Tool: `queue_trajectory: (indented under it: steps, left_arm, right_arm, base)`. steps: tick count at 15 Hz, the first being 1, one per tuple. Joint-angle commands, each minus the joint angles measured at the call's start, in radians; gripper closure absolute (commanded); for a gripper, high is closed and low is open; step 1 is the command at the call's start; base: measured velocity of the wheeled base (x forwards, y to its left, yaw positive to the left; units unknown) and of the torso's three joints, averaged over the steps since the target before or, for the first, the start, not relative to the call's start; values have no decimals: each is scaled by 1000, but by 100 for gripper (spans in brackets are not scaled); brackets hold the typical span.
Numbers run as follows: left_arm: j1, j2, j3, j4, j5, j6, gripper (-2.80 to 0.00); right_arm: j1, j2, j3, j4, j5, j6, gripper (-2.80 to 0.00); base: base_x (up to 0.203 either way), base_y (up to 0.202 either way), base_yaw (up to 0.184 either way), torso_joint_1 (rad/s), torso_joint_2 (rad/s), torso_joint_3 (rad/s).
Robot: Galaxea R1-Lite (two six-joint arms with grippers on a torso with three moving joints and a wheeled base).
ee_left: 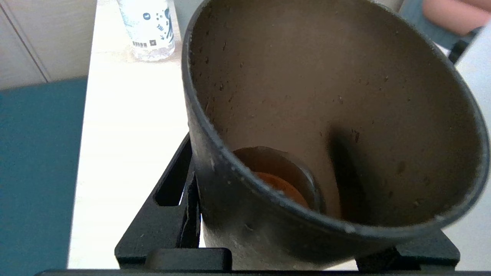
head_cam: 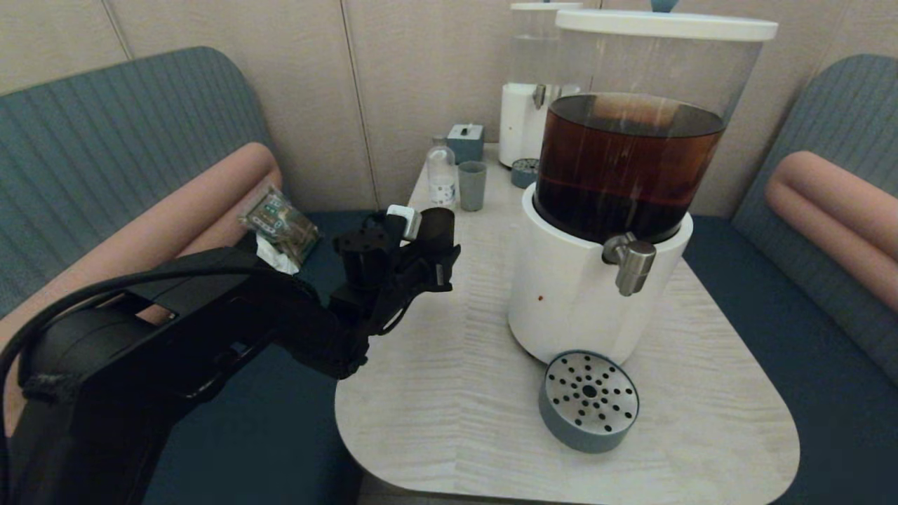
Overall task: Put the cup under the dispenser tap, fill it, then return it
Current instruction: Place the cup next to the water dispenser
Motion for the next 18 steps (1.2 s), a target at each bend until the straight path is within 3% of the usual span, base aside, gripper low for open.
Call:
queue_trajectory:
  steps: [1, 18]
  left_arm:
    - [16, 49, -45, 15, -2, 0, 0]
    - [50, 111, -111, 135, -46, -31, 0]
  right_arm:
    - [0, 0, 0, 0, 0, 0, 0]
    - [0, 0, 0, 1, 0, 0, 0]
  base:
    - [0, 0, 0, 0, 0, 0]
    - [0, 0, 0, 0, 0, 0]
